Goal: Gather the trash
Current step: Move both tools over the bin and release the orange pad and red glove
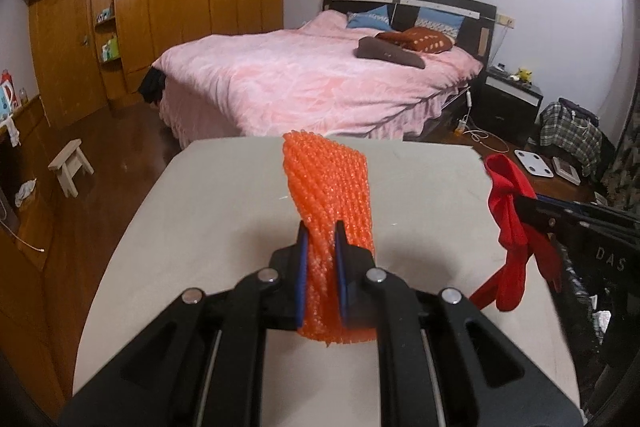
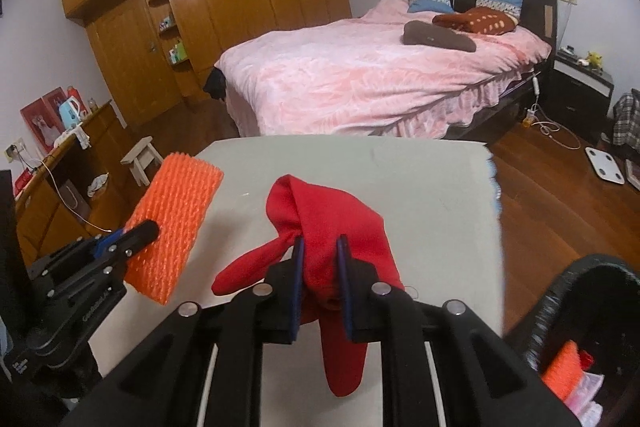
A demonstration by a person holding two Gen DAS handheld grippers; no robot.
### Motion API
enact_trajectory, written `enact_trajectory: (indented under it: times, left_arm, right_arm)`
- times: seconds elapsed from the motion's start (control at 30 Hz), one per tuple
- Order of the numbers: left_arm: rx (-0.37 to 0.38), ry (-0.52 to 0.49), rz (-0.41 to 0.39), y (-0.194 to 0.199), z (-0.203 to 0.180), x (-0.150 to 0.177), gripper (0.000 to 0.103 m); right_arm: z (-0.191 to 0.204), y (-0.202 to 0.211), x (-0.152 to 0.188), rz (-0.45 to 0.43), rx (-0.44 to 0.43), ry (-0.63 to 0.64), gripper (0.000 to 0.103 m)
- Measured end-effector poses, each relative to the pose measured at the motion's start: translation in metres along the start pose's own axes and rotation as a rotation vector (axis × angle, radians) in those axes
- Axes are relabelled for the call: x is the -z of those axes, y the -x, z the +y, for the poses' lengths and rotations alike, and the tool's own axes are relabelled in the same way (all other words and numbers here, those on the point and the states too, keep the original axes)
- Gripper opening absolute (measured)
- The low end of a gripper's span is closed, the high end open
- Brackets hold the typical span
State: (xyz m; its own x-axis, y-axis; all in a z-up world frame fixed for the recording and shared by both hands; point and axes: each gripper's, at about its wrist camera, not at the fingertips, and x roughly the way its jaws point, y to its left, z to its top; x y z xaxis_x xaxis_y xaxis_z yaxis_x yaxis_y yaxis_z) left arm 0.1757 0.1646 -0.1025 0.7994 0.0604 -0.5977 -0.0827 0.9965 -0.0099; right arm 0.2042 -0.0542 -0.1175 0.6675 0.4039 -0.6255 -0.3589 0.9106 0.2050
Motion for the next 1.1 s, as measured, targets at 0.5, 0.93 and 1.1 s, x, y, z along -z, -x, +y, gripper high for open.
enact_trajectory:
  times: [0.5, 0.93, 1.1]
  left_arm:
    - [0.077, -0.056, -0.091, 0.078, -0.065, 0.001, 0.011]
    - [0.144, -0.098, -0.148, 0.120, -0.105, 0.002, 0.012]
    - [0.171, -0.122, -0.162, 0.129, -0.117, 0.002, 0.012]
  right_arm:
    - [-0.023, 0.110, 0.019, -0.104, 0.114, -0.007, 0.016]
    - [-0.042, 0.173, 0.034, -0.178, 0.233, -0.001, 0.016]
    - [-0.054, 0.193, 0.043, -0.197, 0.270, -0.022, 0.017]
